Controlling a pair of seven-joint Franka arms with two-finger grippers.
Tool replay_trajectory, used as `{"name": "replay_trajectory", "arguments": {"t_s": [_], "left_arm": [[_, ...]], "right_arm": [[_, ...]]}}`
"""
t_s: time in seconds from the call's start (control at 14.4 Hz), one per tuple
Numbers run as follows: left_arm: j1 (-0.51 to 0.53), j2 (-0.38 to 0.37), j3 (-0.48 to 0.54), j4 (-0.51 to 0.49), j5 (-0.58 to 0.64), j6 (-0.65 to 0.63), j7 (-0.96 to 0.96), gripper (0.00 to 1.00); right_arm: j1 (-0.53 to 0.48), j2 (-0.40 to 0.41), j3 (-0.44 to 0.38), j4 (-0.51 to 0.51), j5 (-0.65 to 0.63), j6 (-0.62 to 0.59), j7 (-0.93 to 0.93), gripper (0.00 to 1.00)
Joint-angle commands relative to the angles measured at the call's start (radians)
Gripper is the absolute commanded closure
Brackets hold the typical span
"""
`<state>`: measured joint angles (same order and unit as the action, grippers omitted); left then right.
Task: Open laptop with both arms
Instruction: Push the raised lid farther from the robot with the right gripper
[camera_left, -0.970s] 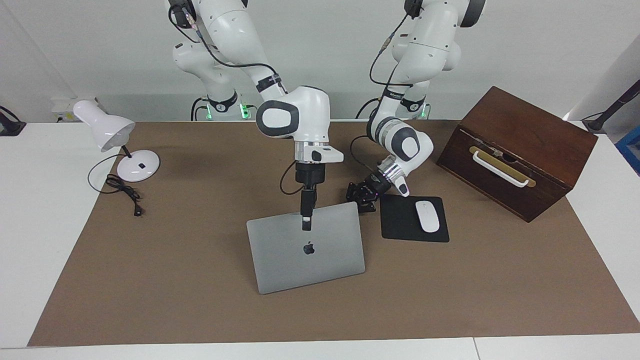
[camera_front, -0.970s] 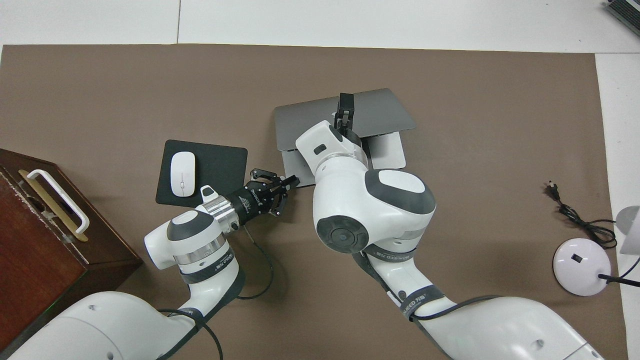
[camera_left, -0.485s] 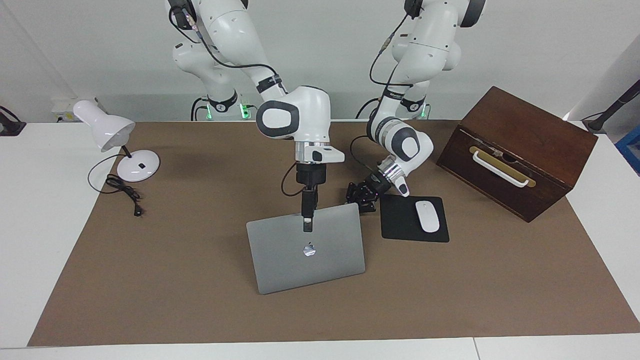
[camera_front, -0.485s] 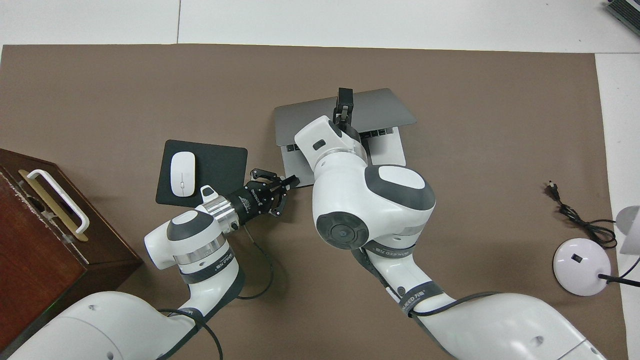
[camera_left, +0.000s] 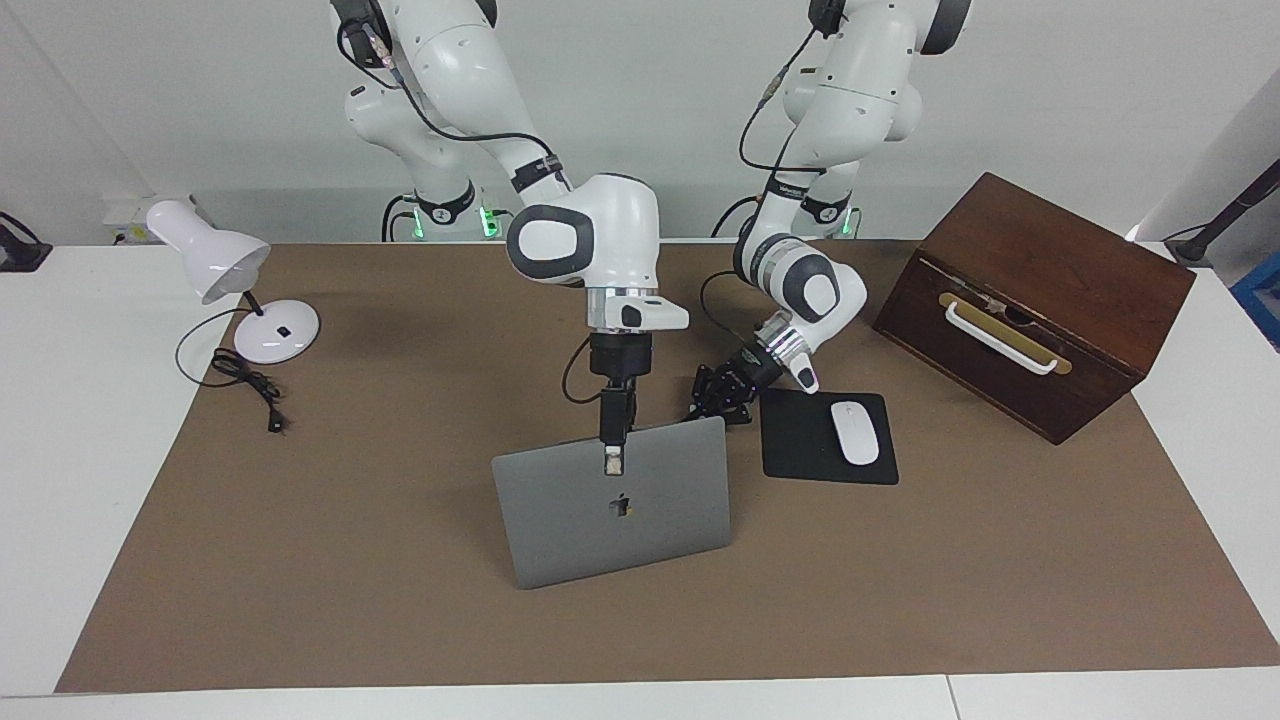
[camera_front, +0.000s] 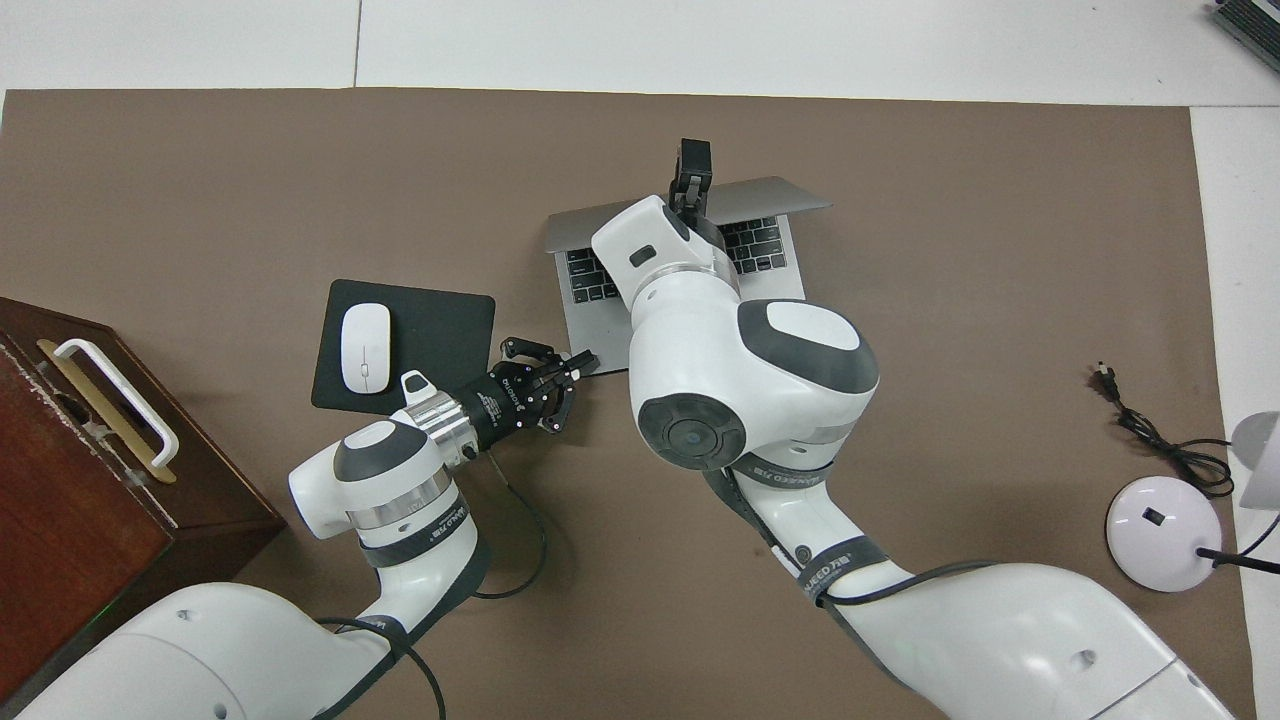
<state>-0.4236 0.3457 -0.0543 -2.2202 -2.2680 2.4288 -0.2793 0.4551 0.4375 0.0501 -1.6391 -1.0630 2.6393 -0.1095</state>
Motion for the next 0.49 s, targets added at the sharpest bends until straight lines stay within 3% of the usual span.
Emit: {"name": "replay_trajectory", "arguments": {"t_s": [0.0,0.42], "left_arm": [[0.005,0.082,0.001,0.027,-0.019,0.018,0.045,1.0],[0.003,0.082,0.001,0.027,-0.019,0.018,0.045,1.0]], "right_arm": [[-0.03,0.038,0.01,0.059,-0.015,0.021,-0.03,0.0],[-0.036,0.058,0.011,0.099,0.017,0.021,-0.055,0.0]]}}
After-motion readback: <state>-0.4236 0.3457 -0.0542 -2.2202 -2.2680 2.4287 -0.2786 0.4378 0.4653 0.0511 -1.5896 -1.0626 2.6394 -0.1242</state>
